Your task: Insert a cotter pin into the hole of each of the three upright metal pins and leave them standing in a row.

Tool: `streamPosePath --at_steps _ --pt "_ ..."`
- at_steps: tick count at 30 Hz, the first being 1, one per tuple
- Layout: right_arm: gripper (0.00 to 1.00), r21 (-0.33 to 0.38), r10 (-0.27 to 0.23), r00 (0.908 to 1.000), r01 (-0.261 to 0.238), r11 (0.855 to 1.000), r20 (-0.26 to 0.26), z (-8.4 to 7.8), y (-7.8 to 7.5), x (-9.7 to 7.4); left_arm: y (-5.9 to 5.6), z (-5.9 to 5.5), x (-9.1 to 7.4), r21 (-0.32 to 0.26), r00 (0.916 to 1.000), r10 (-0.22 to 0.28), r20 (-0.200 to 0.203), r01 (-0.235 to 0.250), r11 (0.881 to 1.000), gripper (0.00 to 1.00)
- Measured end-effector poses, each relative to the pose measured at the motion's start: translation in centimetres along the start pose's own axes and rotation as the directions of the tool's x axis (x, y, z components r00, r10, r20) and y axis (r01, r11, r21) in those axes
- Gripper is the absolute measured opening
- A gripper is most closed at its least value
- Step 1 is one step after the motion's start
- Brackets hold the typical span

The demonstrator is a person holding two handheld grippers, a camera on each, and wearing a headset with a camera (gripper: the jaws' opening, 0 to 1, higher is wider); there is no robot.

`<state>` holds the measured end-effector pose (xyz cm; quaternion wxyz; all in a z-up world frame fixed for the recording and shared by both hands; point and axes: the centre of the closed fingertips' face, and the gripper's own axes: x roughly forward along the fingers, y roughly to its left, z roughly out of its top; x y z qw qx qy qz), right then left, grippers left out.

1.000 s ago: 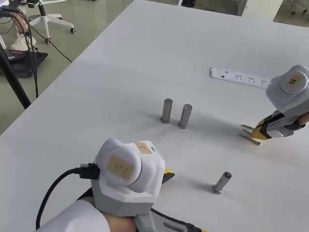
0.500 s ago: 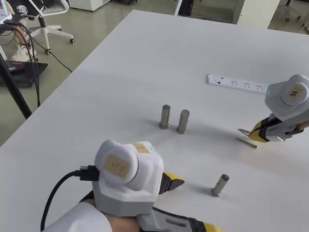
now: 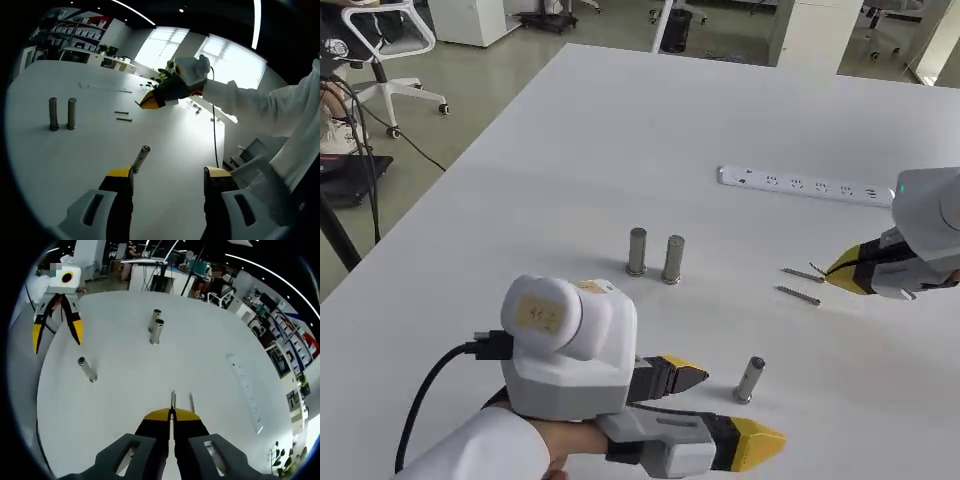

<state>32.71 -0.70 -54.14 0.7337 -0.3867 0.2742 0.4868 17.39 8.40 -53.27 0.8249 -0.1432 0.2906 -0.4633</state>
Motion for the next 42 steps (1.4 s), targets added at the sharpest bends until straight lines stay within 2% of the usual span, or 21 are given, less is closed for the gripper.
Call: streamPosePath --at_steps 5,10,13,16,21,23,25,29,33,37,42 --pt "0.00 0.010 -0.038 0.9987 0.038 0.999 0.035 -0.1 2.1 -1.6 -0.8 0.8 0.7 -0.052 0.9989 -0.044 0.015 0.044 0.998 0.38" --pt "0.00 0.000 -0.056 0.9958 0.056 0.998 0.073 0.5 4.9 -3.2 -1.6 1.8 1.4 -0.048 0.9977 -0.063 0.022 0.064 0.997 0.35" --pt "0.00 -0.039 -0.063 0.9946 0.067 0.997 0.082 0.7 6.1 -3.7 -2.0 2.1 1.7 -0.052 0.9966 -0.078 0.024 0.080 0.995 0.30" --pt "0.00 -0.044 -0.060 0.9944 0.064 0.997 0.087 1.0 7.5 -3.9 -2.4 2.5 2.3 -0.061 0.9956 -0.092 0.019 0.093 0.994 0.27" --pt "0.00 -0.048 -0.061 0.9918 0.066 0.997 0.112 1.8 9.1 -4.5 -3.0 2.8 3.0 -0.099 0.9936 -0.111 0.020 0.113 0.989 0.22" --pt "0.00 -0.059 -0.059 0.9909 0.066 0.996 0.121 2.3 9.7 -4.7 -2.9 2.9 3.3 -0.093 0.9947 -0.101 0.019 0.102 0.990 0.22" --pt "0.00 -0.074 -0.060 0.9906 0.069 0.995 0.123 2.5 10.2 -4.9 -2.8 3.1 3.4 -0.065 0.9952 -0.095 0.021 0.096 0.993 0.22" --pt "0.00 -0.061 -0.045 0.9860 0.055 0.997 0.161 3.6 11.0 -5.1 -3.1 3.5 3.7 -0.078 0.9940 -0.106 0.029 0.107 0.991 0.21" --pt "0.00 -0.104 -0.043 0.9852 0.061 0.993 0.166 4.6 11.4 -5.4 -3.0 4.0 4.0 -0.098 0.9932 -0.106 0.048 0.110 0.989 0.15" --pt "0.00 -0.109 -0.033 0.9830 0.053 0.993 0.181 5.2 11.7 -5.6 -3.1 4.7 4.0 -0.098 0.9914 -0.109 0.072 0.116 0.988 0.11" --pt "0.00 -0.116 -0.043 0.9817 0.065 0.991 0.186 5.5 11.6 -5.9 -3.1 4.9 3.8 -0.127 0.9894 -0.124 0.076 0.133 0.983 0.07"
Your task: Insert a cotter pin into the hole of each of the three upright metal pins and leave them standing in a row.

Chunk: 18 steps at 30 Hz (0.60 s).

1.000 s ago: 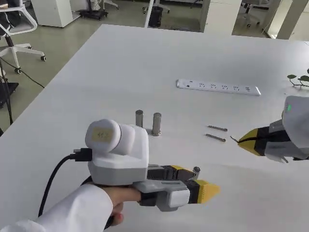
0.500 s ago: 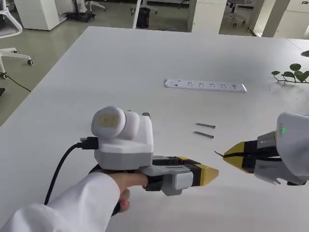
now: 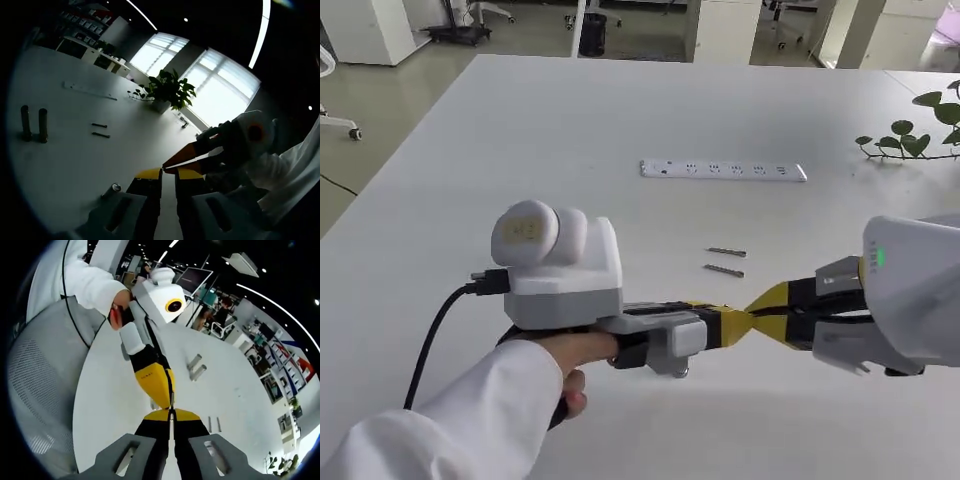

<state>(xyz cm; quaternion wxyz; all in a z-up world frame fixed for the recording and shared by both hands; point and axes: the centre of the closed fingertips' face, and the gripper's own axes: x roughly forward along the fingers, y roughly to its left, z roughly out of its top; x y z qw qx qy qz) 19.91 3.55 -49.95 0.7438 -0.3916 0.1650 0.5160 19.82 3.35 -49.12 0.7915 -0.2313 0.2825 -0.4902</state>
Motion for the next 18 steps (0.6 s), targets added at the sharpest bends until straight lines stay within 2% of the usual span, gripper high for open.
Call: streamPosePath --at_steps 4,5,6,12,18 --pt "0.00 -0.010 0.001 1.0000 -0.001 1.000 -0.009 -0.13 0.17 -0.19 0.34 0.27 -0.17 -0.032 0.9999 0.009 0.010 -0.008 0.999 0.02" --pt "0.00 -0.006 0.004 0.9999 -0.004 1.000 -0.012 -0.19 0.25 -0.18 0.57 0.33 -0.21 -0.059 0.9998 0.015 0.012 -0.014 0.998 0.01" --pt "0.00 -0.008 0.004 0.9998 -0.004 1.000 -0.017 -0.30 0.26 -0.11 0.48 0.32 -0.22 -0.063 0.9999 0.002 0.010 -0.001 0.998 0.01" --pt "0.00 -0.030 0.008 0.9996 -0.008 1.000 -0.029 -0.31 0.57 -0.12 0.16 -0.12 -0.26 -0.089 0.9998 -0.012 -0.013 0.011 0.996 0.01" --pt "0.00 -0.053 0.017 0.9995 -0.018 0.998 -0.028 -0.11 0.91 -0.05 -0.05 -0.60 -0.42 -0.146 0.9990 -0.025 -0.037 0.019 0.989 0.01"
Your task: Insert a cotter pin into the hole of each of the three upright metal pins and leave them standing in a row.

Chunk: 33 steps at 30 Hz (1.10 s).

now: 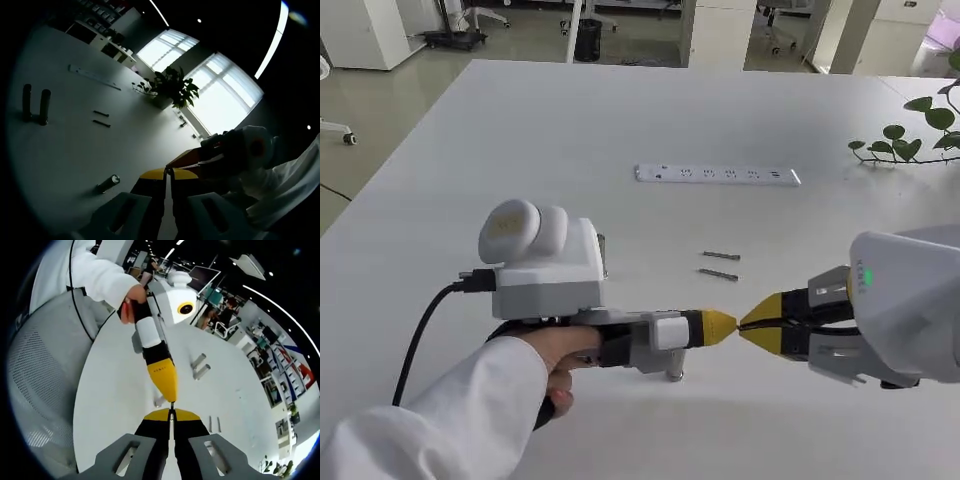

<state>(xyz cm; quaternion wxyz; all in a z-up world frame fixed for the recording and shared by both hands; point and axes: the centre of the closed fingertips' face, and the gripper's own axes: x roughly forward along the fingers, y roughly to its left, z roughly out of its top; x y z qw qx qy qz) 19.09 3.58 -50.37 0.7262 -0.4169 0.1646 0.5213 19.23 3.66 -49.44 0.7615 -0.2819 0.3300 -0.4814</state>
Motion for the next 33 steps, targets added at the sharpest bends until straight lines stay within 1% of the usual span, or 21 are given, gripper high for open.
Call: streamPosePath --at_steps 2,5,9,11,12,13,14,18,20,27,30,31,32,33 --pt "0.00 -0.004 0.003 1.0000 -0.003 1.000 0.001 0.0 0.1 0.0 0.0 -0.1 0.0 -0.019 1.0000 0.000 -0.006 0.000 1.000 0.01" --pt "0.00 -0.013 0.004 1.0000 -0.004 1.000 0.000 0.1 0.2 0.0 0.0 -0.1 -0.1 -0.027 1.0000 0.003 -0.006 -0.003 1.000 0.01" --pt "0.00 -0.034 0.007 1.0000 -0.007 0.999 0.000 0.2 0.2 0.0 0.1 -0.2 -0.2 -0.057 0.9999 0.002 -0.013 -0.003 0.998 0.00" --pt "0.00 -0.038 0.013 0.9999 -0.013 0.999 0.000 0.2 0.4 0.0 0.1 -0.4 -0.2 -0.090 0.9995 -0.001 -0.032 -0.002 0.996 0.00" --pt "0.00 -0.041 0.017 0.9999 -0.017 0.999 -0.002 0.2 0.4 0.1 0.1 -0.6 -0.2 -0.125 0.9991 0.000 -0.042 -0.005 0.992 0.00" --pt "0.00 -0.045 0.020 0.9998 -0.020 0.999 -0.003 0.2 0.5 0.0 0.2 -0.7 -0.2 -0.130 0.9988 -0.001 -0.048 -0.005 0.992 0.00" --pt "0.00 -0.047 0.023 0.9997 -0.023 0.999 -0.005 0.2 0.6 0.1 0.2 -0.7 -0.3 -0.119 0.9988 -0.001 -0.048 -0.005 0.993 0.00" --pt "0.00 -0.060 0.029 0.9996 -0.029 0.998 -0.007 0.2 0.9 0.1 0.1 -1.1 -0.4 -0.127 0.9977 0.001 -0.067 -0.009 0.992 0.00" --pt "0.00 -0.062 0.030 0.9995 -0.030 0.998 -0.006 0.3 0.9 0.1 0.1 -1.2 -0.4 -0.136 0.9976 0.001 -0.069 -0.010 0.991 0.00" --pt "0.00 -0.068 0.036 0.9993 -0.037 0.997 -0.007 0.4 1.2 0.1 0.0 -1.3 -0.6 -0.105 0.9972 0.004 -0.075 -0.012 0.994 0.00" --pt "0.00 -0.063 0.043 0.9990 -0.043 0.997 -0.009 0.4 1.3 0.2 0.0 -1.5 -0.7 -0.101 0.9962 0.004 -0.087 -0.012 0.995 0.00" --pt "0.00 -0.053 0.046 0.9988 -0.047 0.997 -0.012 0.3 1.4 0.2 0.0 -1.6 -0.7 -0.109 0.9957 0.003 -0.092 -0.013 0.994 0.00" --pt "0.00 -0.056 0.050 0.9982 -0.052 0.997 -0.033 -0.1 1.5 0.3 0.1 -1.5 -0.7 -0.114 0.9962 0.003 -0.087 -0.013 0.993 0.00" --pt "0.05 -0.058 0.052 0.9976 -0.055 0.997 -0.046 -0.3 1.6 0.3 0.1 -1.5 -0.8 -0.112 0.9965 0.003 -0.083 -0.013 0.994 0.00"
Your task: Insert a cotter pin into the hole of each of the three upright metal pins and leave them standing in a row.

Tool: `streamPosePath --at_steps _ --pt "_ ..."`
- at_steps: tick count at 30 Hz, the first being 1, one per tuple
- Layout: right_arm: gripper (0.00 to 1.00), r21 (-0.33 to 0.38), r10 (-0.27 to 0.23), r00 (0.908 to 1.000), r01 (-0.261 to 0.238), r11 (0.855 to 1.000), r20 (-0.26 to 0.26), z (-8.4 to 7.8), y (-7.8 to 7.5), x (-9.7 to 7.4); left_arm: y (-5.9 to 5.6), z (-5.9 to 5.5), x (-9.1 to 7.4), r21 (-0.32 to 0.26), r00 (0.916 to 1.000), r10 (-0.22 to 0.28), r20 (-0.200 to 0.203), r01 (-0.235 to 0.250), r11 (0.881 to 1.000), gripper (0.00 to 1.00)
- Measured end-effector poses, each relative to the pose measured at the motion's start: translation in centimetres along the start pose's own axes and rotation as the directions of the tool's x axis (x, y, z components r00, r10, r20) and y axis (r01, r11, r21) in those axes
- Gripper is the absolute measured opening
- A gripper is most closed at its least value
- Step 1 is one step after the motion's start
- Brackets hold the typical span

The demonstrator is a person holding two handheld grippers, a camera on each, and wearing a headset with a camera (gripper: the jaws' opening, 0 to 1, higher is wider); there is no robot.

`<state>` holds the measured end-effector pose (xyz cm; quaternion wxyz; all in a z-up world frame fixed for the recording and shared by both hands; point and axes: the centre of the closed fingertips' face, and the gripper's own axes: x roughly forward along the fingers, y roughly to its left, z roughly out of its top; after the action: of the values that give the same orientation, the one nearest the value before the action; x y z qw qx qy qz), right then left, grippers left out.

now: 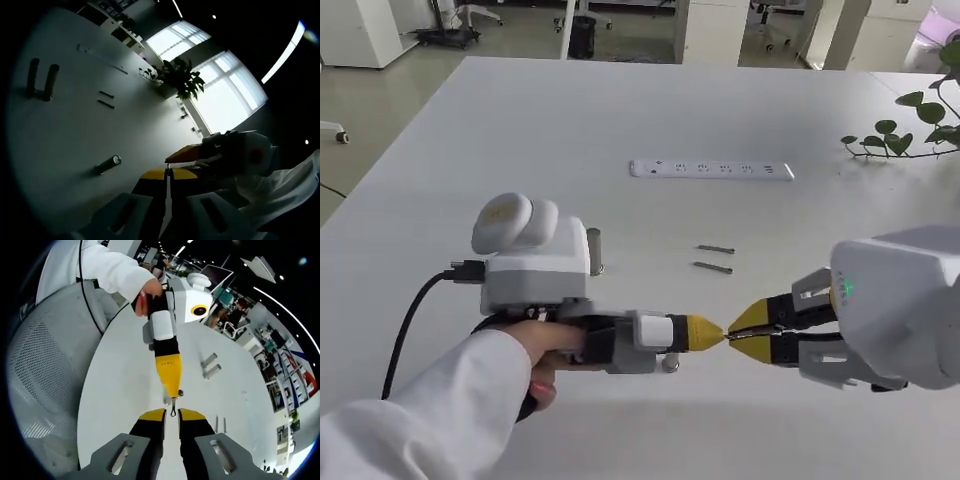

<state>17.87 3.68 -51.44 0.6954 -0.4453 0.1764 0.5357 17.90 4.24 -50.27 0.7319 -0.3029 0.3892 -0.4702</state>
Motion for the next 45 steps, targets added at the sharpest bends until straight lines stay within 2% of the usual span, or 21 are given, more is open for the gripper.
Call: streamPosePath --at_steps 2,4,6,7,8,10,11,14,15,16,18,19,20,22,24,25,28,30,35,39,45 --pt "0.15 0.020 -0.002 0.9999 0.002 1.000 0.011 -0.1 0.1 0.1 0.0 0.2 -0.2 0.013 1.0000 -0.001 0.008 0.001 1.000 0.00" --pt "0.12 0.101 0.009 0.9994 -0.012 0.995 0.033 -0.3 0.3 0.0 0.0 0.3 -0.4 0.020 0.9999 0.000 0.012 0.000 1.000 0.00" --pt "0.12 0.176 0.010 0.9987 -0.019 0.984 0.051 -0.5 0.1 0.0 0.1 0.4 -0.6 0.080 0.9999 0.009 0.013 -0.010 0.997 0.00" --pt "0.15 0.233 0.016 0.9978 -0.031 0.972 0.065 -0.7 0.2 0.0 0.0 0.4 -0.8 0.146 0.9999 0.008 0.009 -0.010 0.989 0.00" --pt "0.18 0.254 0.021 0.9974 -0.038 0.967 0.070 -0.7 0.2 0.0 -0.1 0.3 -0.8 0.169 1.0000 0.007 0.006 -0.007 0.986 0.00" --pt "0.25 0.380 0.075 0.9922 -0.108 0.919 0.099 -1.0 1.0 -0.1 -0.4 0.1 -1.1 0.268 0.9998 0.017 -0.012 -0.013 0.963 0.00" --pt "0.25 0.395 0.073 0.9878 -0.122 0.910 0.138 -0.8 0.9 -0.1 -0.6 -0.1 -1.1 0.304 0.9996 0.017 -0.021 -0.010 0.953 0.00" --pt "0.22 0.467 0.096 0.9759 -0.179 0.866 0.196 -0.2 1.4 -0.4 -1.2 -0.4 -1.4 0.411 0.9988 0.024 -0.042 -0.004 0.912 0.00" --pt "0.23 0.488 0.102 0.9691 -0.203 0.849 0.225 0.1 1.5 -0.4 -1.3 -0.6 -1.4 0.462 0.9980 0.031 -0.054 -0.003 0.887 0.00" --pt "0.23 0.497 0.104 0.9646 -0.216 0.840 0.242 0.4 1.7 -0.6 -1.5 -0.8 -1.4 0.513 0.9975 0.027 -0.065 0.010 0.858 0.00" --pt "0.21 0.503 0.108 0.9590 -0.231 0.833 0.262 0.7 1.9 -0.7 -1.8 -1.1 -1.4 0.569 0.9964 0.023 -0.082 0.028 0.822 0.00" --pt "0.19 0.509 0.106 0.9561 -0.237 0.827 0.273 0.9 1.9 -0.8 -1.8 -1.1 -1.4 0.585 0.9961 0.020 -0.086 0.035 0.810 0.00" --pt "0.17 0.517 0.111 0.9523 -0.249 0.819 0.285 1.0 2.1 -0.8 -1.7 -1.3 -1.4 0.614 0.9951 0.021 -0.096 0.043 0.788 0.00" --pt "0.11 0.517 0.121 0.9476 -0.265 0.814 0.295 1.2 2.4 -0.9 -1.7 -1.4 -1.4 0.642 0.9947 0.017 -0.101 0.052 0.765 0.00" --pt "0.06 0.524 0.120 0.9480 -0.265 0.809 0.295 1.3 2.5 -0.9 -1.6 -1.8 -1.5 0.638 0.9920 0.026 -0.123 0.059 0.768 0.00" --pt "0.06 0.532 0.120 0.9468 -0.270 0.803 0.298 1.3 2.6 -0.9 -1.6 -1.9 -1.5 0.663 0.9917 0.026 -0.126 0.065 0.745 0.00" --pt "0.05 0.532 0.127 0.9428 -0.282 0.798 0.308 1.4 2.8 -1.0 -1.9 -1.8 -1.7 0.657 0.9920 0.008 -0.126 0.078 0.750 0.00" --pt "0.04 0.527 0.141 0.9408 -0.292 0.798 0.308 1.5 3.2 -0.9 -2.2 -1.8 -1.8 0.685 0.9922 0.002 -0.125 0.085 0.724 0.00" --pt "0.00 0.532 0.165 0.9348 -0.317 0.785 0.315 1.4 3.6 -0.8 -2.3 -2.1 -1.8 0.708 0.9900 0.004 -0.141 0.098 0.700 0.00" --pt "0.00 0.505 0.176 0.9309 -0.325 0.800 0.320 1.7 3.8 -0.9 -2.3 -2.5 -2.0 0.732 0.9865 0.010 -0.163 0.114 0.672 0.00" --pt "0.00 0.483 0.191 0.9185 -0.349 0.803 0.346 2.5 4.0 -1.0 -2.5 -2.7 -2.0 0.746 0.9842 0.002 -0.177 0.133 0.653 0.00"
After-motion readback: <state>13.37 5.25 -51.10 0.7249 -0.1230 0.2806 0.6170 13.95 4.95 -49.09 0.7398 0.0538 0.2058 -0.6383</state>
